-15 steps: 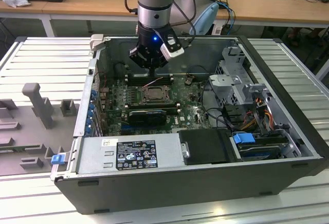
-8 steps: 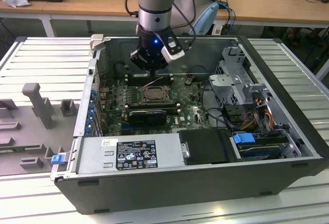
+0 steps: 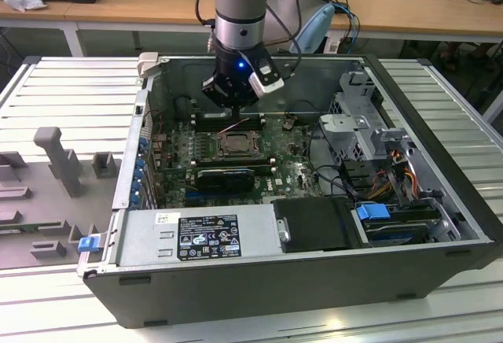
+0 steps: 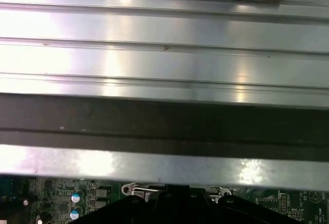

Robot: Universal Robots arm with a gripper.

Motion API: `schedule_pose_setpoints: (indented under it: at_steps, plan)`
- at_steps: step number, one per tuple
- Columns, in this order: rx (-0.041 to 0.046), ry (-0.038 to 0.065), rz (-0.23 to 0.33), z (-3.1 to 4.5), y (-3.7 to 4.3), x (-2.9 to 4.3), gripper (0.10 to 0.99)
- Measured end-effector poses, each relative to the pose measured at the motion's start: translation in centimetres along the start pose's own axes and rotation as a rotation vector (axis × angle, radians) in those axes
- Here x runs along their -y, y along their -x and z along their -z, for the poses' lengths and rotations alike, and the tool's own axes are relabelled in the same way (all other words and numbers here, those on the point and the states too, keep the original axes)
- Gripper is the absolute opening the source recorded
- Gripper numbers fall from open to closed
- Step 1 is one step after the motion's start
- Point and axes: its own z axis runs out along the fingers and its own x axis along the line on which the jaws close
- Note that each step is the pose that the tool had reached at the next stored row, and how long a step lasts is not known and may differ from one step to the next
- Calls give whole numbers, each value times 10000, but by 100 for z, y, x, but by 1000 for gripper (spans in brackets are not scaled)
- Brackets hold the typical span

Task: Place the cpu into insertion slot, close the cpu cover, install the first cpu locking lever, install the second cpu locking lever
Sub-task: 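Install the first cpu locking lever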

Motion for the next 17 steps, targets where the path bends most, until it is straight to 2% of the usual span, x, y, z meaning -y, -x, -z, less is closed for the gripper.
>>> schedule_pose_setpoints:
  at_steps: [6,10,17]
  plan:
    - [7,0,-85,-32,82,-6,106]
    - [43,-2,-239,-96,135,2,106]
    - [82,-4,-410,-128,135,34,106]
